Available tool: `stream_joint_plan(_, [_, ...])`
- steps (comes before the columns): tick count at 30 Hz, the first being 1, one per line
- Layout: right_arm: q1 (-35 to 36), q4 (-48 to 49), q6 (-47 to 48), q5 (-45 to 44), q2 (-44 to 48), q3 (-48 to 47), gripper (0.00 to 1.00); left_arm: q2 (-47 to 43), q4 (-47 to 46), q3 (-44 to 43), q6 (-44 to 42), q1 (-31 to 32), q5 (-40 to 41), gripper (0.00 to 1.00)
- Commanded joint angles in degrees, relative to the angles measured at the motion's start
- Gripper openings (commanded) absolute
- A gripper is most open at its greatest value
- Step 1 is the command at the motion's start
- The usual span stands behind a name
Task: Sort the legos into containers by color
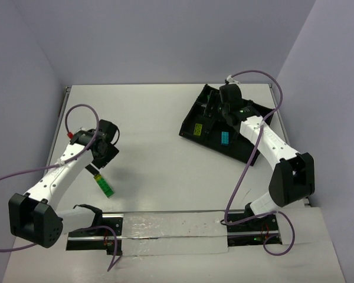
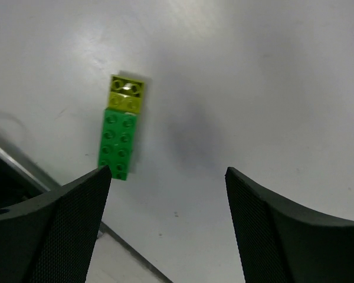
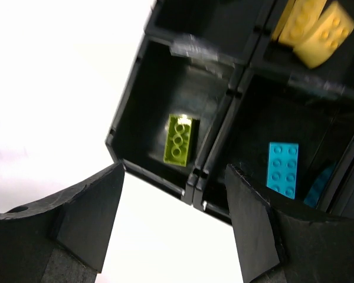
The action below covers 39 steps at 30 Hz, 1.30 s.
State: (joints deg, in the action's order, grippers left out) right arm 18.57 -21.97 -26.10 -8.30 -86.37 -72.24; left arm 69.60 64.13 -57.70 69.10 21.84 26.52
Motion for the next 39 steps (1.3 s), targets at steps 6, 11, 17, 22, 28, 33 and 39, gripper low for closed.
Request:
stream_joint_plan(6, [1.4,1.9,-0.9,2.2,4.1,2.9,0.77,1.5,1.8,10.4,7.9,-4.0,-4.1,0.99])
stream_joint_plan(11, [1.5,1.8,-0.8,1.9,5.6,4.6,0.77,2.4,-2.3,14.1,7.4,-4.6,-5.7,0.99])
stream_joint_plan(17, [1.5,1.6,-1.3,1.9,7.0,6.5,0.77,4.6,-11.9,19.3,4.3,-6.3,-9.4,0.89])
stream_joint_plan(22, [1.6,1.4,-1.5,1.7,7.1,6.7,0.77,7.8,-15.1,19.9,2.8,-6.3,-10.7,0.61])
stream_joint_plan(28, [1.6,1.6,-1.8,1.8,7.4,6.6,0.77,6.0,-17.0,16.9,-2.9,-6.3,-12.1,0.19])
stream_joint_plan(33, [1.6,1.5,-1.8,2.1,7.6,6.3,0.77,5.3,-19.5,10.3,-13.9,-5.6,-16.4,0.00])
stream_joint_plan(39, [1.6,0.6,-0.9,4.8,8.8,5.4,0.77,6.2,-24.2,-1.0,-27.7,-2.3,-24.9,0.00])
